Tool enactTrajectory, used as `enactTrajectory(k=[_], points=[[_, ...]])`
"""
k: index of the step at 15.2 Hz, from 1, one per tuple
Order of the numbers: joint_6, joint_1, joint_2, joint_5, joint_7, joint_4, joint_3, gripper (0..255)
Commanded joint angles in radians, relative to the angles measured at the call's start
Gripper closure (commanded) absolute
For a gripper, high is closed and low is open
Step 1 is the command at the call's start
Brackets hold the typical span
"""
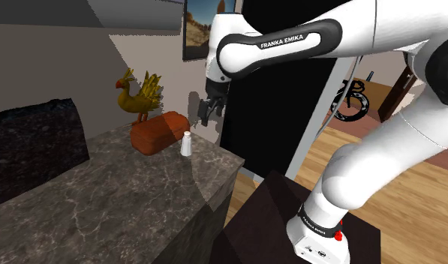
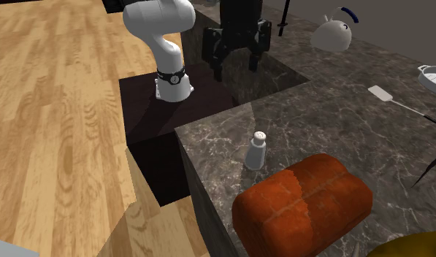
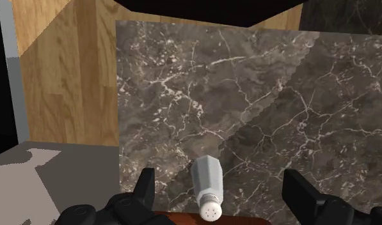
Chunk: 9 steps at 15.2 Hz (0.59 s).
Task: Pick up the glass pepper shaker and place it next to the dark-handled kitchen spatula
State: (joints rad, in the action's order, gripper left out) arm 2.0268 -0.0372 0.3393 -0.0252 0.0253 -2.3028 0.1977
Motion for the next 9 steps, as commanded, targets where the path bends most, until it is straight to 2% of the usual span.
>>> enactTrajectory(k=[1,9], points=[[0.044,-0.005,-0.077,0.027,0.025,0.03,0.019,0],[0.148,-0.007,-0.403,0.187,0.151,0.219,0.062,0]])
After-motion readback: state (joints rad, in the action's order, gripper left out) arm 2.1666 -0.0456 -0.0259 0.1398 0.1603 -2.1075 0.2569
